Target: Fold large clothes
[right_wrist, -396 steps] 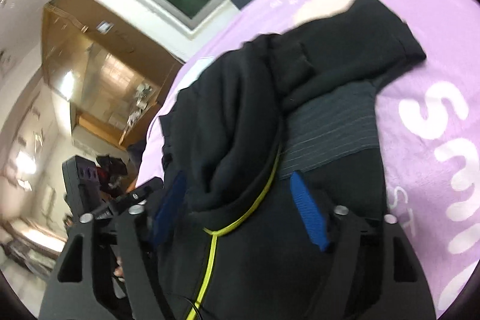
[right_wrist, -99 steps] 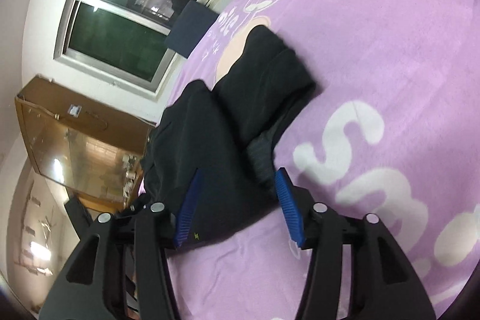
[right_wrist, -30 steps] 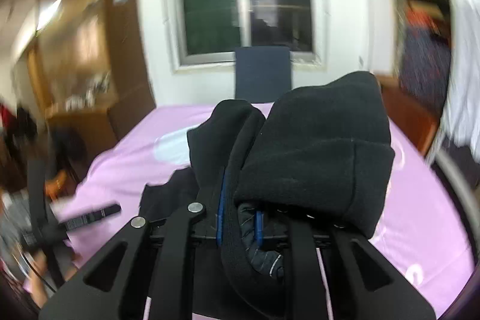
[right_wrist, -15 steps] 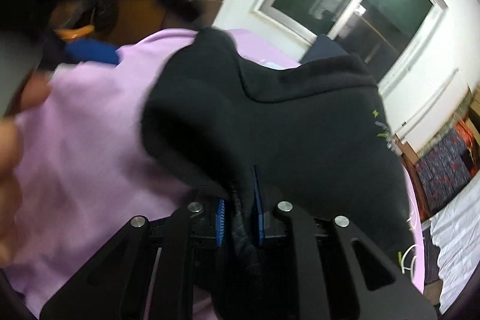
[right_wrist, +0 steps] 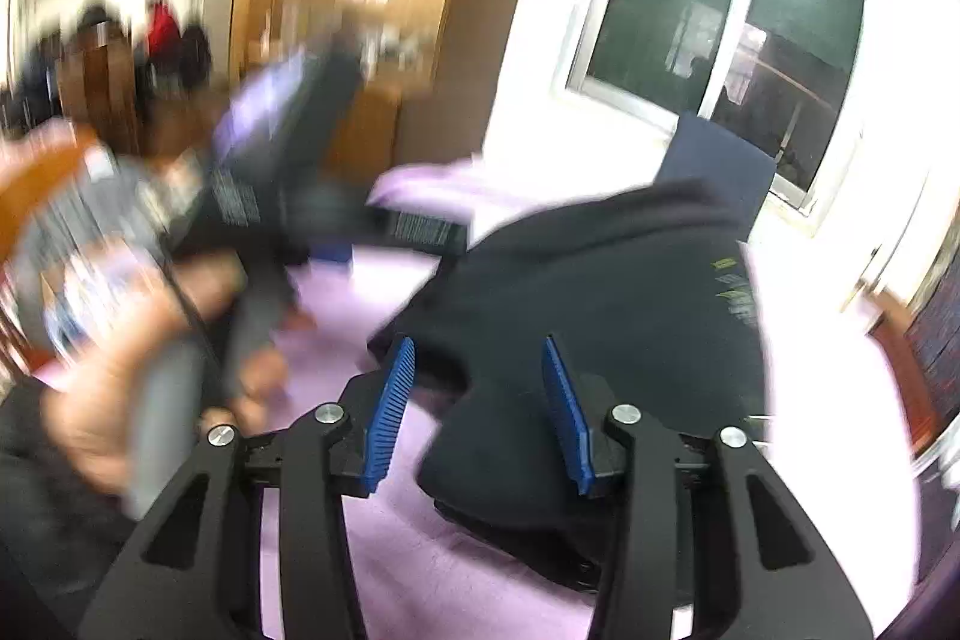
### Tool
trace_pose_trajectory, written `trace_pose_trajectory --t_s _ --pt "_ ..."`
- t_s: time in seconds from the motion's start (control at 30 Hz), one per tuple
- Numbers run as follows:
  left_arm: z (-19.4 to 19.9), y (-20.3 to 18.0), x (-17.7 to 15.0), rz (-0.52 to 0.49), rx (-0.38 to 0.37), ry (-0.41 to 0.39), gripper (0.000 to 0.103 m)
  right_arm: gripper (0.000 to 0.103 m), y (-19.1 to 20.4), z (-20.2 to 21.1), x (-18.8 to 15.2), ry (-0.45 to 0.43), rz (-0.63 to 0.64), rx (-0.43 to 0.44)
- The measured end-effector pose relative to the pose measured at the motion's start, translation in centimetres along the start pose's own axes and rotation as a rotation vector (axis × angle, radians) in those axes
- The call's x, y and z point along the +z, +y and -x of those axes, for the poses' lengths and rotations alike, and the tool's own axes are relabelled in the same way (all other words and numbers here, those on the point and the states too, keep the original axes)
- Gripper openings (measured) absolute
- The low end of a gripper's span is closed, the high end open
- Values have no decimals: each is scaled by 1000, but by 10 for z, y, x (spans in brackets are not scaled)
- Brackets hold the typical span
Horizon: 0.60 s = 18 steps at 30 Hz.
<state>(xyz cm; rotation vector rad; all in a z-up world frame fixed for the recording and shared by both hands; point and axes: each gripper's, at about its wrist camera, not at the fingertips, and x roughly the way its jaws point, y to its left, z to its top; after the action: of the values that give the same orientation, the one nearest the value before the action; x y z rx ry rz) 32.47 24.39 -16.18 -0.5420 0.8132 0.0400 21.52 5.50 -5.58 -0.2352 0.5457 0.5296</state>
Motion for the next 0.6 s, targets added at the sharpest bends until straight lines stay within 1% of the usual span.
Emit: trace_pose_trajectory --t_s 0.07,0.13,0.17,0.2,0.23,0.27,0.3,0.33,0.37,0.4,0.43,0.47,0.5,0.53,0.57,0.6 --pt "13 -1 1 -1 -13 -52 86 43 -33 25 6 -69 -96 -13" --pt "28 -9 0 -23 -52 -112 86 41 -74 37 11 -107 -208 -65" --pt "34 -15 -1 -40 -79 -137 86 38 -87 38 9 -102 -246 -86" --pt "41 -27 -3 -75 -125 -163 86 29 -106 35 7 -84 -299 -100" --pt "44 -39 -7 -117 -169 -175 87 24 -122 29 7 -59 -347 -97" --pt "44 -50 -11 -156 -205 -174 87 23 -135 16 5 -13 -392 -80" --pt "43 -60 -15 -192 -229 -165 87 16 -140 3 2 18 -403 -70" --pt "39 -69 -20 -229 -241 -148 88 12 -138 -14 -2 64 -392 -59" --pt "33 -79 -24 -268 -231 -122 88 12 -136 -28 -5 102 -377 -41" --pt "20 -88 -30 -312 -179 -74 88 12 -127 -40 -10 125 -358 -32" --pt "5 -92 -35 -336 -112 -21 87 12 -113 -51 -15 142 -307 -31" --pt "-10 -90 -38 -335 -37 19 88 12 -103 -59 -15 162 -278 -24" --pt "-23 -82 -38 -302 -3 69 90 12 -96 -69 -19 193 -264 -13" --pt "-31 -71 -35 -243 -26 111 91 12 -92 -81 -26 215 -269 7" --pt "-37 -59 -30 -189 -71 145 92 12 -87 -86 -33 207 -274 17" --pt "-39 -55 -29 -181 -81 154 93 12 -84 -86 -34 202 -275 21"
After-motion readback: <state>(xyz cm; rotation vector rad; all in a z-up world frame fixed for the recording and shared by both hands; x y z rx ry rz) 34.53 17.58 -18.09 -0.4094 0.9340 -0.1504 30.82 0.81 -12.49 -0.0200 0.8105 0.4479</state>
